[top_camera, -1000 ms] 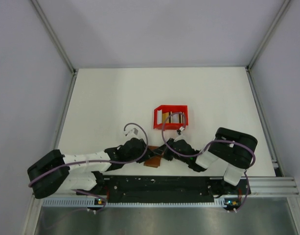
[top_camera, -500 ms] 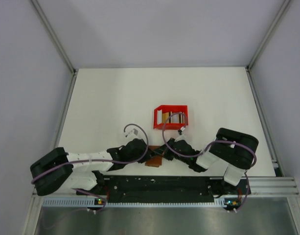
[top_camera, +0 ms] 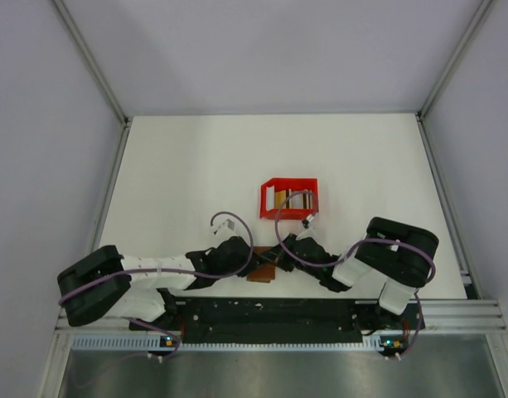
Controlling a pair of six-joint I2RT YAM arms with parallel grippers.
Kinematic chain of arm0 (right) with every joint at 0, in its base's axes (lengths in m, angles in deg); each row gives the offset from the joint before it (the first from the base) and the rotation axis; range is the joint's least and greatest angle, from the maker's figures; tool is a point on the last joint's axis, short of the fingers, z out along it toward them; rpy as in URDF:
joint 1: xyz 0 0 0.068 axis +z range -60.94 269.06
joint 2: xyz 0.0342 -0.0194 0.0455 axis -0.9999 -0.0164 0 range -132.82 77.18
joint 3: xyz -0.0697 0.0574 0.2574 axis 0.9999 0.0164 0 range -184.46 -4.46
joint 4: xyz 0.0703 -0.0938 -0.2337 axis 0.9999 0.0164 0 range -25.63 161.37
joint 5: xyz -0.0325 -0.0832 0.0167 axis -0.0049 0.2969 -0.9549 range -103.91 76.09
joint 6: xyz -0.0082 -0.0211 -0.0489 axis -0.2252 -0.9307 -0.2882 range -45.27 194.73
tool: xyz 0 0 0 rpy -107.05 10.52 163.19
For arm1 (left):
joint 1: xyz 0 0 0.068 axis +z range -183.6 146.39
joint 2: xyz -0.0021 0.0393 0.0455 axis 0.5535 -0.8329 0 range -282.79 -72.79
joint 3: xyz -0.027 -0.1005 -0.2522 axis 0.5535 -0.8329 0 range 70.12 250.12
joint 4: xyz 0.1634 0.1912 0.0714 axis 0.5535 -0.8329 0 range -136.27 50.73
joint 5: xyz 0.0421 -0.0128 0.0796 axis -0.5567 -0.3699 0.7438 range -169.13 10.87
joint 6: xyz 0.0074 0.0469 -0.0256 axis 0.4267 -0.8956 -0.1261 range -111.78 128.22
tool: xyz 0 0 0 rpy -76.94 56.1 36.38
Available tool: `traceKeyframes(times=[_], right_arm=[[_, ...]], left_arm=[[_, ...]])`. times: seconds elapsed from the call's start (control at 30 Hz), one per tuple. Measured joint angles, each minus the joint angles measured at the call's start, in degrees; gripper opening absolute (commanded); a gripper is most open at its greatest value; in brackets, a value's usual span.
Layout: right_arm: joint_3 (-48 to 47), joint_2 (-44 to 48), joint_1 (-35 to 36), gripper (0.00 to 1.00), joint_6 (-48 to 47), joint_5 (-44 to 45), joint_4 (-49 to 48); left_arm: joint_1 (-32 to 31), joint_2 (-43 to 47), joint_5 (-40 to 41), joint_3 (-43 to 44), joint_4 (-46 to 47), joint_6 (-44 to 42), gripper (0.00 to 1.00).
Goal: Put the credit cards into the card holder
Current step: Close the card holder at the center of the board.
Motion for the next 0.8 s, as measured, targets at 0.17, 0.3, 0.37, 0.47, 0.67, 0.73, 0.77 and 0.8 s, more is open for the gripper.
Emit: traceKeyframes(times=[0.17,0.3,0.37,0.47,0.67,0.73,0.77,0.8], right_arm=[[0.0,0.33,0.09,0.0,-0.07,0.39,0.42],[0.0,0.68,0.13,0.0,-0.13,1.2,0.74],[0.0,1.01,0.22,0.0,-0.13,1.75,1.2],[-0.07,1.44,0.35,0.0,-0.24,2.45,1.99],[-0.81,2.38,0.9,0.0,-0.61,3.56,4.48],[-1.18,2.84,1.14,0.0,-0.79,4.04,5.68],[-1.4,3.17,1.27,0.0,-1.01,4.39,6.54],[-1.64,3.39,1.42,0.0,-1.14,4.76,7.26]], left_arm=[[-0.22,-0.66,0.2,0.0,0.72,0.81,0.0],[-0.33,-1.53,0.28,0.0,1.86,1.51,0.0],[-0.33,-1.97,0.28,0.0,2.43,1.92,0.0],[-0.33,-2.25,0.28,-0.09,2.99,2.38,0.0],[-0.39,-2.32,0.48,-0.5,3.45,3.5,0.0],[-0.39,-2.38,0.48,-0.48,3.43,3.76,0.0],[-0.37,-2.49,0.46,-0.46,3.43,3.96,0.0],[-0.39,-2.75,0.48,-0.31,3.34,4.37,0.0]])
